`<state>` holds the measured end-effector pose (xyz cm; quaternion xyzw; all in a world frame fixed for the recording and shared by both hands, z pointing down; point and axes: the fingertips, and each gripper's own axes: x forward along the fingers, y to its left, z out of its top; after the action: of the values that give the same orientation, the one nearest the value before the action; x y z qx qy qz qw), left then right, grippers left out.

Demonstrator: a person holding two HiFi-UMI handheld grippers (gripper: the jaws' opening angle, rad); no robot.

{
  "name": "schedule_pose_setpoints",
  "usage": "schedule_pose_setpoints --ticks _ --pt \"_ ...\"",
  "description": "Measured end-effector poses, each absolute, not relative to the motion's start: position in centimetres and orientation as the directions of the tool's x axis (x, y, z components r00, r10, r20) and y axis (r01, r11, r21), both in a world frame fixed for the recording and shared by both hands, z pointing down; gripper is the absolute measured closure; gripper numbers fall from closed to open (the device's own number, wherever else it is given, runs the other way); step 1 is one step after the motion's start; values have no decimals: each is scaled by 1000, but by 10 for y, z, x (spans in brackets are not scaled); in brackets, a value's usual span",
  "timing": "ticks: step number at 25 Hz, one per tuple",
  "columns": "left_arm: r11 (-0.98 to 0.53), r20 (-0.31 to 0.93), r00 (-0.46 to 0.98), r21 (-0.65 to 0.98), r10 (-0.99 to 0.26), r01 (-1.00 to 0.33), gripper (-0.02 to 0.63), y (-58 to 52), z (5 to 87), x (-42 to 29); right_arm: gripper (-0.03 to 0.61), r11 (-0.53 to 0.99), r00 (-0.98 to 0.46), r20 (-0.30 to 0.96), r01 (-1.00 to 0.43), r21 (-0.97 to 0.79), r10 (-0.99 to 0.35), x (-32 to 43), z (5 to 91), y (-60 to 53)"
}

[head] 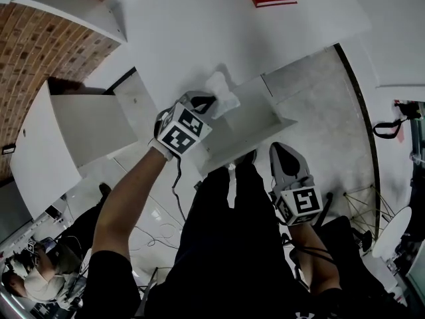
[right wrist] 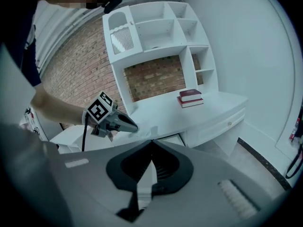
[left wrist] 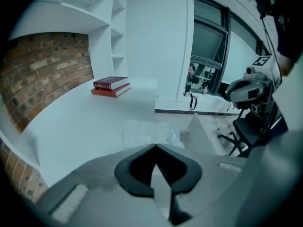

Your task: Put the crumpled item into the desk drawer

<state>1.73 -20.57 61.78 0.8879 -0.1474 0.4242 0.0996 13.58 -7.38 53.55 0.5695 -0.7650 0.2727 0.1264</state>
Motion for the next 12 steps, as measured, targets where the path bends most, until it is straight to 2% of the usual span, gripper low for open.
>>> schedule_pose_setpoints --ticks 12 --pt "-948 837 546 148 -32 -283 610 -111 694 0 575 219 -346 546 -933 -285 -763 123 557 -54"
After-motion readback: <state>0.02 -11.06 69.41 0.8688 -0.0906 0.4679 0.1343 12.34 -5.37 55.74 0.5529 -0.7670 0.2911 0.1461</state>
